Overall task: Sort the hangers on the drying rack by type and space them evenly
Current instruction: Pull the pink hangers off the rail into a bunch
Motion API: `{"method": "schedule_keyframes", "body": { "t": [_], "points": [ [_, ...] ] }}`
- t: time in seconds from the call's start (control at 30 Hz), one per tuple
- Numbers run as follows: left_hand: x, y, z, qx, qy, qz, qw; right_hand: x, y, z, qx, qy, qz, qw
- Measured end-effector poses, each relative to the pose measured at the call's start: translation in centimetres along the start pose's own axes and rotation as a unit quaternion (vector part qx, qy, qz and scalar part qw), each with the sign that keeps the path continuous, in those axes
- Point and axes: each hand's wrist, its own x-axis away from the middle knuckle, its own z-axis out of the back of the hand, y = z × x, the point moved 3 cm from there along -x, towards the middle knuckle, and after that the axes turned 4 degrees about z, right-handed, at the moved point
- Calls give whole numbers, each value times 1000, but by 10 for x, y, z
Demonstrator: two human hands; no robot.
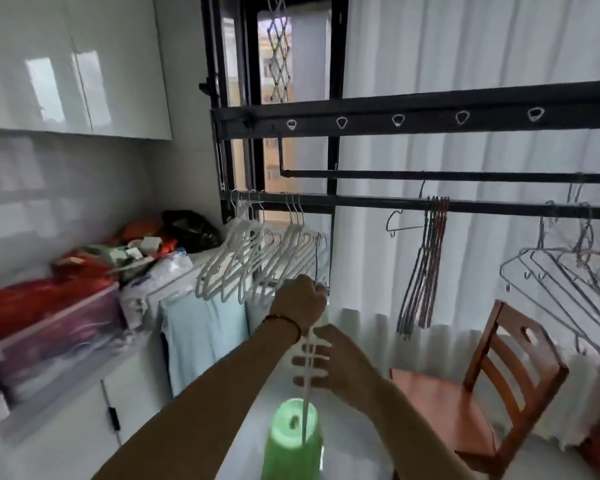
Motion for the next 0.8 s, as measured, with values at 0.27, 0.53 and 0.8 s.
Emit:
{"method": "schedule_keyframes", "body": {
  "t": [0.27, 0.53, 0.8],
  "points": [
    [-96, 45, 33, 69, -29, -48, 996, -29, -95, -24, 42, 65, 112, 991],
    [-168, 43, 47, 61, -40, -18, 997, -80, -129, -44, 3, 52, 109, 993],
    [-188, 19, 21, 19, -127, 21, 992, -108, -115, -30, 167, 176, 97, 965]
  ]
}}
